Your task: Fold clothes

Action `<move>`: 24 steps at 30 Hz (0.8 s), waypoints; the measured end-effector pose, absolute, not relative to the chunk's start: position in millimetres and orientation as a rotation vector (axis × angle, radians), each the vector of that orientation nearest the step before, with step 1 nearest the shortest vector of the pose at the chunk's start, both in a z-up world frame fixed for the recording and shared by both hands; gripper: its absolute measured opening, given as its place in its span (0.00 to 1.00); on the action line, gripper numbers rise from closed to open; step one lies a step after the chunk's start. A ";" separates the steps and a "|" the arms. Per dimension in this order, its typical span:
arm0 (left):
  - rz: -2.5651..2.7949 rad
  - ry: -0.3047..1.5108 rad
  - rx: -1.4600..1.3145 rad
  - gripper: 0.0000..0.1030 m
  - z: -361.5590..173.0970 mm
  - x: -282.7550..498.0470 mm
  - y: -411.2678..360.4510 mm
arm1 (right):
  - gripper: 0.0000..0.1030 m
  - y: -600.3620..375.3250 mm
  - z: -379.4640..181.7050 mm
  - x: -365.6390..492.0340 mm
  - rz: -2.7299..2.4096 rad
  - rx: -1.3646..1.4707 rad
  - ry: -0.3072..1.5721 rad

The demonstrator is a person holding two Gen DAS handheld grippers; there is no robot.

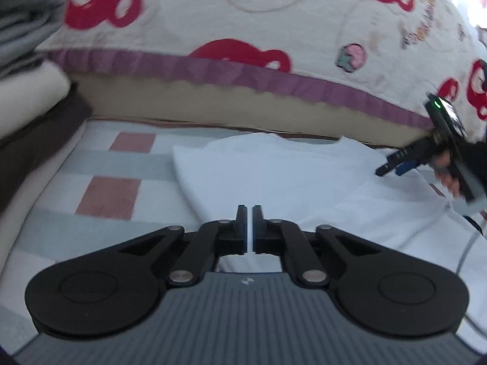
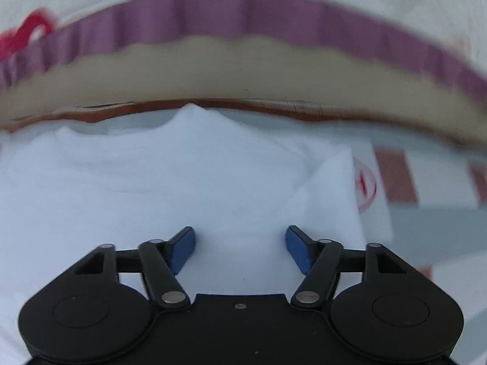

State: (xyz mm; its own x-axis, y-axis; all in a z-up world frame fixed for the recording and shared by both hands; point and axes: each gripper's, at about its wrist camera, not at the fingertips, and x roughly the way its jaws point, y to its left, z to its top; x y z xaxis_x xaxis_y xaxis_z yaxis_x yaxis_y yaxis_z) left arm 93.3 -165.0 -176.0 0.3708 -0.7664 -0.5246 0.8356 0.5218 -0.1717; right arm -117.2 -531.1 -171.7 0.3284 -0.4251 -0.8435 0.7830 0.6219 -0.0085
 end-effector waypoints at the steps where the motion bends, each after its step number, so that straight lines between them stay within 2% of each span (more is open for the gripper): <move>1: -1.011 0.600 0.146 0.05 -179.0 94.8 -164.4 | 0.52 -528.3 -172.2 -116.6 -0.827 0.443 0.926; 2: -0.993 0.603 0.160 0.07 -182.1 96.3 -163.8 | 0.40 -528.4 -170.2 -115.7 -0.823 0.457 0.920; 3: -0.991 0.614 0.161 0.09 -184.2 97.6 -163.8 | 0.08 -528.8 -168.1 -115.1 -0.823 0.464 0.914; 4: -0.990 0.626 0.162 0.18 -186.4 98.9 -163.8 | 0.04 -529.7 -166.0 -114.8 -0.829 0.458 0.909; 5: -0.988 0.638 0.162 0.26 -188.5 100.3 -163.7 | 0.03 -530.0 -163.7 -115.5 -0.836 0.454 0.898; 7: -1.005 0.680 0.115 0.26 -187.7 104.3 -161.3 | 0.03 -529.7 -157.0 -123.8 -0.855 0.449 0.847; 10: -1.031 0.631 0.089 0.27 -175.1 100.8 -157.7 | 0.03 -535.1 -148.5 -135.5 -0.886 0.435 0.792; 13: -1.060 0.641 0.086 0.32 -178.7 100.7 -161.7 | 0.03 -545.9 -143.4 -143.1 -0.918 0.419 0.768; 19: -1.087 0.669 0.136 0.36 -193.1 95.7 -181.3 | 0.03 -546.5 -148.1 -149.0 -0.879 0.364 0.728; 20: -1.097 0.672 0.124 0.40 -192.5 95.2 -182.7 | 0.04 -545.2 -148.6 -153.0 -0.863 0.350 0.700; 23: -1.114 0.683 0.093 0.45 -193.2 95.2 -186.2 | 0.13 -546.0 -146.0 -178.0 -0.811 0.348 0.577; 24: -1.115 0.677 0.101 0.46 -193.5 94.9 -188.3 | 0.29 -549.5 -144.2 -187.9 -0.812 0.373 0.561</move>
